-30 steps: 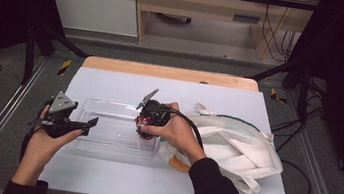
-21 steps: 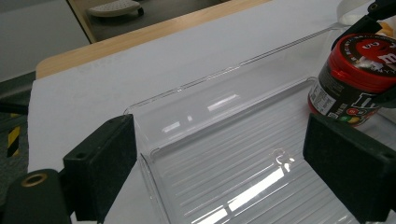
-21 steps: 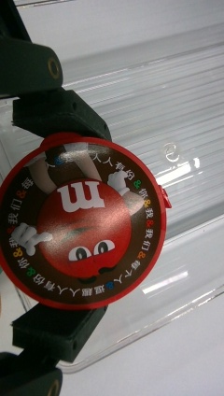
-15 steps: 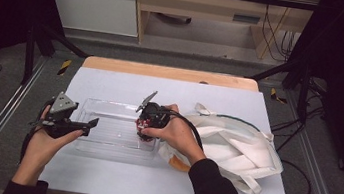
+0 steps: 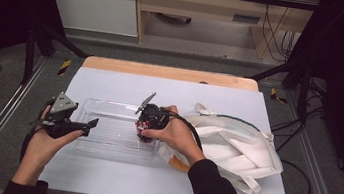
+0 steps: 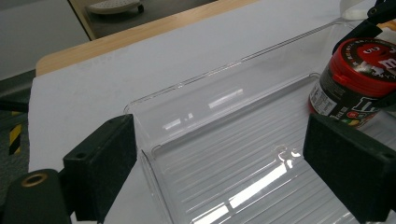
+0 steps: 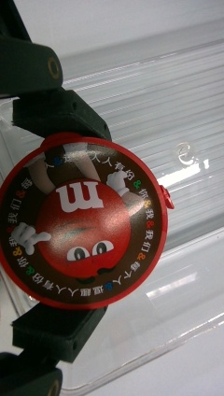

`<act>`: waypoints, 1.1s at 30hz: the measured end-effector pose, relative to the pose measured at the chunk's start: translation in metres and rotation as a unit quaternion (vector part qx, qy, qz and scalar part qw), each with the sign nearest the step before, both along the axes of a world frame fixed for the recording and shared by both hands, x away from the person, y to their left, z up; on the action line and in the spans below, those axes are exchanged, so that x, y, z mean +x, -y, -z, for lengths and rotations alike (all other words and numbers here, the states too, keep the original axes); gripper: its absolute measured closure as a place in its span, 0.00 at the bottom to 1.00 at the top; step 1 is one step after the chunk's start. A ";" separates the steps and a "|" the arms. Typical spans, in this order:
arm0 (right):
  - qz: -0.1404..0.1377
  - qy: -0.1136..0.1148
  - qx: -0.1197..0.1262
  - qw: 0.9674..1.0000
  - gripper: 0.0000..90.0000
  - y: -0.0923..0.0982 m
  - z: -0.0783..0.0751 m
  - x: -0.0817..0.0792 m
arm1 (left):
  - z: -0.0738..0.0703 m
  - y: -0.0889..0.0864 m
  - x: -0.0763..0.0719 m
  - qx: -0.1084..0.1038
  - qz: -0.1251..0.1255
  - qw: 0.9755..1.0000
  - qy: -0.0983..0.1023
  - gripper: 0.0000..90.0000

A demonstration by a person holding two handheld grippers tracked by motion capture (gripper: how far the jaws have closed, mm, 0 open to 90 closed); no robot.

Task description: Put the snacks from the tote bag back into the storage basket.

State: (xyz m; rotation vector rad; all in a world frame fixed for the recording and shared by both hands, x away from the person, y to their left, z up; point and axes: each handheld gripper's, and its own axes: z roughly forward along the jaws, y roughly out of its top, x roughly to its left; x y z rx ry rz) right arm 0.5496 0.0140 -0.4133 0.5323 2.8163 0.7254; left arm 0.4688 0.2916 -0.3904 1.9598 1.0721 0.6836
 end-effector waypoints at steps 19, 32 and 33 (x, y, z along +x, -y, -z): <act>-0.007 -0.001 0.012 1.000 0.24 0.001 -0.002 0.001 | 0.002 0.000 0.001 0.002 0.001 1.000 -0.003 0.11; -0.002 0.035 0.075 0.997 0.10 0.020 -0.031 -0.014 | 0.002 -0.004 0.002 -0.003 -0.002 1.000 -0.006 0.11; 0.000 0.037 0.081 0.996 0.10 0.021 -0.033 -0.015 | 0.003 -0.004 0.002 -0.003 -0.003 1.000 -0.007 0.11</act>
